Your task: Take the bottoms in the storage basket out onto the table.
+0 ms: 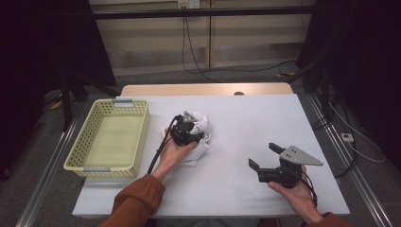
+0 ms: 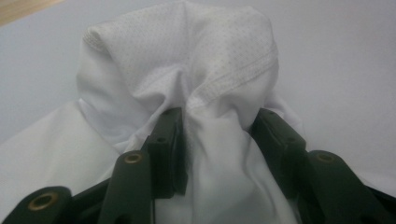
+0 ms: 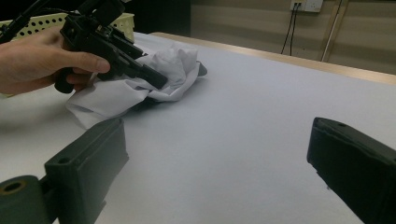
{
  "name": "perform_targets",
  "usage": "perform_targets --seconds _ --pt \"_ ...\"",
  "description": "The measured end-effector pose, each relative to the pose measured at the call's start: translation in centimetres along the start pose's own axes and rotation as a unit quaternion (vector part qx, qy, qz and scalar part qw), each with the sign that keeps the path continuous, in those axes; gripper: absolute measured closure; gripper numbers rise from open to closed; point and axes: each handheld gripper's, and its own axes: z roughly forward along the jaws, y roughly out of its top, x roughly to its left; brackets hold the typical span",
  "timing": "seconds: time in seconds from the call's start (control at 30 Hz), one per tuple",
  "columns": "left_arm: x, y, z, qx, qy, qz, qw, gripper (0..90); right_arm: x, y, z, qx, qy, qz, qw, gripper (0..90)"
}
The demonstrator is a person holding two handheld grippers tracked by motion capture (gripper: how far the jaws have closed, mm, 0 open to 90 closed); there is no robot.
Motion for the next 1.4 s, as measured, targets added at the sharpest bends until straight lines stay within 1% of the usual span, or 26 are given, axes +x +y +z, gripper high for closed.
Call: perform_targets --seconds 0.03,0.07,0.13,0.33,0.4,0.47,0.53,0.6,0.63,0.67,0.73,0.8,0.83,0.9,0.97,1.0,1.07,1.13,1.17,1.23,1.27,1.3,1.33,1.4 --pt "0.0 0.0 0.0 -0.001 -0.005 -0.002 1.0 50.4 0.0 0.0 0.0 -0.001 0.0 0.0 1.0 4.9" --pt "-0.1 0.1 0.0 -0.002 -0.005 -0.005 1.0 48.5 0.0 0.0 0.0 -0.001 0.001 0.0 1.0 4.9" --pt "-0.2 0.2 -0.1 -0.007 -0.01 -0.012 0.9999 42.5 0.0 0.0 0.0 0.0 0.001 0.0 1.0 4.9" --pt "-0.8 0.6 -0.4 -0.017 -0.013 -0.014 0.9997 24.4 -0.1 -0.1 0.0 0.0 -0.002 0.005 1.0 4.9" --pt "-0.9 0.6 -0.4 -0.021 -0.01 -0.008 0.9997 22.1 -0.1 -0.1 0.0 0.0 -0.002 0.006 1.0 4.9" --pt "-0.9 0.7 -0.5 -0.025 -0.009 -0.013 0.9996 19.3 -0.1 -0.1 0.1 0.0 -0.001 0.004 1.0 4.9" --pt "-0.8 0.8 -0.7 -0.032 -0.003 -0.013 0.9994 16.1 -0.2 -0.1 0.1 0.0 -0.001 0.004 1.0 4.9" --pt "-0.6 0.8 -1.0 -0.039 -0.004 -0.016 0.9991 12.8 -0.2 -0.1 0.1 0.0 -0.001 0.005 1.0 4.9" --pt "-0.5 0.9 -1.1 -0.043 -0.005 -0.022 0.9988 11.3 -0.2 -0.1 0.1 0.0 -0.001 0.004 1.0 4.9" --pt "-0.4 0.9 -1.3 -0.044 -0.005 -0.019 0.9989 10.0 -0.2 -0.1 0.1 0.001 0.0 0.003 1.0 4.9" --pt "-0.3 1.0 -1.5 -0.049 -0.006 -0.022 0.9985 7.9 -0.1 0.0 0.1 0.001 -0.001 0.002 1.0 4.9" --pt "-0.3 1.1 -1.8 -0.057 -0.002 -0.022 0.9981 7.4 -0.1 0.0 0.1 0.001 -0.001 0.003 1.0 4.9" --pt "-0.3 1.1 -2.0 -0.062 -0.001 -0.027 0.9977 7.4 -0.1 0.0 0.1 0.001 -0.001 0.003 1.0 4.9" --pt "-0.3 1.2 -2.4 -0.067 0.001 -0.026 0.9974 7.2 0.0 0.1 0.2 0.0 -0.001 0.001 1.0 4.9" --pt "-0.3 1.3 -2.7 -0.069 0.004 -0.019 0.9974 6.1 0.0 0.1 0.3 0.002 0.0 0.0 1.0 4.9" --pt "-0.4 1.4 -2.9 -0.071 0.006 -0.02 0.9972 5.9 0.1 0.1 0.4 0.002 0.001 -0.001 1.0 4.9" --pt "-0.4 1.5 -3.2 -0.074 0.003 -0.02 0.9971 5.9 0.1 0.1 0.5 0.003 0.002 -0.002 1.0 4.9" --pt "-0.5 1.6 -3.5 -0.083 -0.003 -0.023 0.9962 5.9 0.2 0.1 0.5 0.003 0.002 -0.002 1.0 4.9" --pt "-0.5 1.6 -3.6 -0.087 -0.004 -0.019 0.9961 5.9 0.2 0.1 0.4 0.003 0.001 -0.001 1.0 4.9" --pt "-0.7 1.8 -3.9 -0.09 -0.006 -0.016 0.9958 5.9 0.1 0.1 0.4 0.001 0.001 -0.001 1.0 4.9" --pt "-0.7 2.0 -4.2 -0.088 -0.005 -0.009 0.9961 5.9 0.1 0.1 0.3 0.001 0.0 -0.001 1.0 4.9" --pt "-0.7 2.1 -4.3 -0.091 -0.005 -0.009 0.9958 5.9 0.1 0.1 0.3 0.001 -0.001 -0.001 1.0 4.9" --pt "-0.7 2.1 -4.5 -0.086 -0.002 -0.007 0.9963 5.6 0.1 0.1 0.3 0.0 -0.001 -0.001 1.0 4.8" --pt "-0.6 2.2 -4.8 -0.083 0.005 -0.011 0.9965 5.2 0.1 0.1 0.3 0.0 -0.001 0.0 1.0 4.9"
